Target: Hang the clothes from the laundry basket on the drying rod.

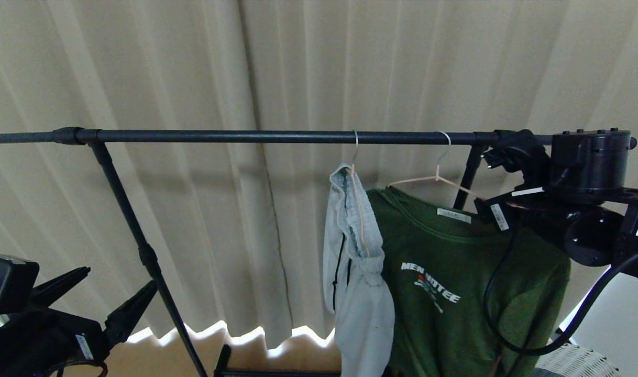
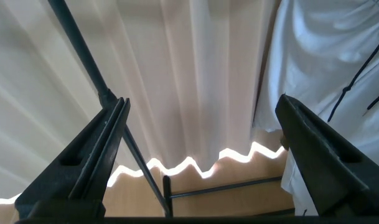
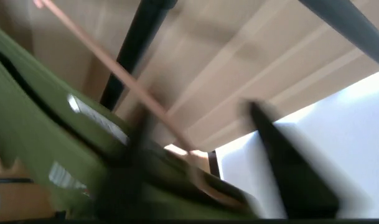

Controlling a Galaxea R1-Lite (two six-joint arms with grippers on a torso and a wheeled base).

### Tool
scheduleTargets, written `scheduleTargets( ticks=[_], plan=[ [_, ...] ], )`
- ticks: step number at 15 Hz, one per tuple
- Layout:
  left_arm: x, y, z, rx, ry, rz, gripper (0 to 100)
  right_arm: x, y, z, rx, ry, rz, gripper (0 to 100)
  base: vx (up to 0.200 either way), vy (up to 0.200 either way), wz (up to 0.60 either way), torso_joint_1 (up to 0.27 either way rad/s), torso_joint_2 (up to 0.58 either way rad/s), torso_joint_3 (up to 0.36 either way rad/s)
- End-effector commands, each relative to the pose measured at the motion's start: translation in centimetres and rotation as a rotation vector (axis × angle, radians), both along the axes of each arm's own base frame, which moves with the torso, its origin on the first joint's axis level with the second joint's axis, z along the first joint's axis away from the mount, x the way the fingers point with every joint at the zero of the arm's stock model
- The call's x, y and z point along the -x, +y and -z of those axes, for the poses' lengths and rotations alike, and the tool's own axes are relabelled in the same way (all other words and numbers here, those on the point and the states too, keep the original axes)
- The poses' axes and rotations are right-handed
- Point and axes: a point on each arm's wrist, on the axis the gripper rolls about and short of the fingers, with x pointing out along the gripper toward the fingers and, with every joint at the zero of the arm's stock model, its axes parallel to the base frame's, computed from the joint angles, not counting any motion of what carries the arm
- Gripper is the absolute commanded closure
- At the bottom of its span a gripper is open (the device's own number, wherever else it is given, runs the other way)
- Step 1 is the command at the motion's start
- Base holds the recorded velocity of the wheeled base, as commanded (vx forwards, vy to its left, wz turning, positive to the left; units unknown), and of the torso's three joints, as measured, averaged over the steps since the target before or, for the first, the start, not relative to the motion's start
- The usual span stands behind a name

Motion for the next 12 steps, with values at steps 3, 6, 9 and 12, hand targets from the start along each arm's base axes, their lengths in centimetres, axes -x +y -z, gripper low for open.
scheduleTargets(
  ticks=[3,6,9,12],
  plan=[
    [0.0,0.0,0.1,-0.002,0.004,0.0,0,0.4,0.6,-0.6,-0.038,-0.044,-0.021,0,0.0,0.0,0.0,0.0,0.0,0.0],
    [0.0,0.0,0.1,-0.002,0.005,0.0,0,0.7,0.9,-0.2,-0.07,-0.058,-0.067,0,0.0,0.0,0.0,0.0,0.0,0.0],
    [0.0,0.0,0.0,-0.001,0.001,0.0,0,0.7,1.1,1.5,-0.082,0.012,-0.154,0,0.0,0.0,0.0,0.0,0.0,0.0],
    [0.1,0.0,-0.1,0.001,-0.006,0.001,0,0.5,1.3,1.7,-0.106,0.026,-0.214,0,0.0,0.0,0.0,0.0,0.0,0.0]
  ],
)
